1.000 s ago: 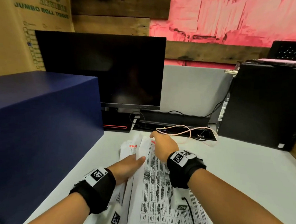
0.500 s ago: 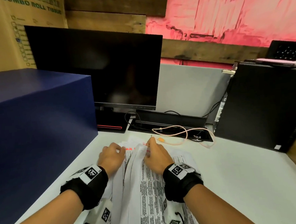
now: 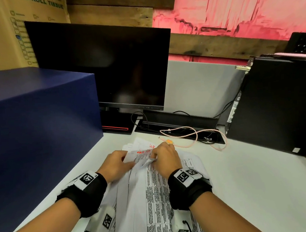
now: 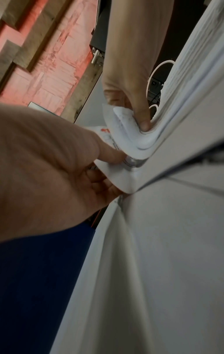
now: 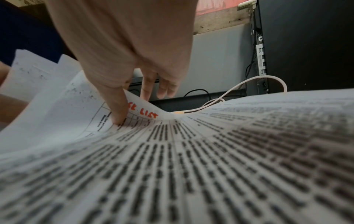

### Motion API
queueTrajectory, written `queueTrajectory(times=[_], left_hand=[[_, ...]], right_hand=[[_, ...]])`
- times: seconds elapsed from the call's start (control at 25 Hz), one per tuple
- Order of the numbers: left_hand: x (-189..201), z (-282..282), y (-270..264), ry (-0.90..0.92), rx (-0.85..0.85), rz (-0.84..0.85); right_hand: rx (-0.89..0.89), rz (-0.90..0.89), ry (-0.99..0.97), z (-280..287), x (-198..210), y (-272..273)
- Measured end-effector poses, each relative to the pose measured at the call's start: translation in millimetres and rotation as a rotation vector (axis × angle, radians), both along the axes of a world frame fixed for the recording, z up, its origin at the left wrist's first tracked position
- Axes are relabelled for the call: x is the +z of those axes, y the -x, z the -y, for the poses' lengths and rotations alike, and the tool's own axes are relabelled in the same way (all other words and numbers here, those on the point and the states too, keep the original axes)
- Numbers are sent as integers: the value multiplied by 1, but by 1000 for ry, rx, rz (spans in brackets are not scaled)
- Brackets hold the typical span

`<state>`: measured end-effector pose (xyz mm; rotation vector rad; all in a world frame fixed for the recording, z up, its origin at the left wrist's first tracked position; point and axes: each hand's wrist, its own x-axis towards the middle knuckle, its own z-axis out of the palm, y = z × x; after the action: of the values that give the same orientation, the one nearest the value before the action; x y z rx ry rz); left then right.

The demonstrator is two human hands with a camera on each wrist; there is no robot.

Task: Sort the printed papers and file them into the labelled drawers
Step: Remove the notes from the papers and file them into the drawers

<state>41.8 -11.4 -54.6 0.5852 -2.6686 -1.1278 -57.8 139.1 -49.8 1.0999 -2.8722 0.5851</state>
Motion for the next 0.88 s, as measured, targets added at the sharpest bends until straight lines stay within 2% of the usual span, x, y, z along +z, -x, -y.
queueTrajectory(times=[0.12,0.28,0.36,0.52,0.76,0.88], left_hand=[[0,-3,1,128,-92,-3],[1,-10,-1,266,-167,30],[4,-13,-4,240,-170,27],[17,-18,-15,76,-243,51],[17,-1,-24,14,-288,181],[18,-4,-24,98,-280,213]], right_hand=[[40,-18,43,-1,-1,3],[-16,29,81,-1,1,3],[-28,12,54,-1,1,4],[19,1,95,-1,-5,6],[211,-174,-133,-10,7,16],[294,12,-305,-34,31,25]])
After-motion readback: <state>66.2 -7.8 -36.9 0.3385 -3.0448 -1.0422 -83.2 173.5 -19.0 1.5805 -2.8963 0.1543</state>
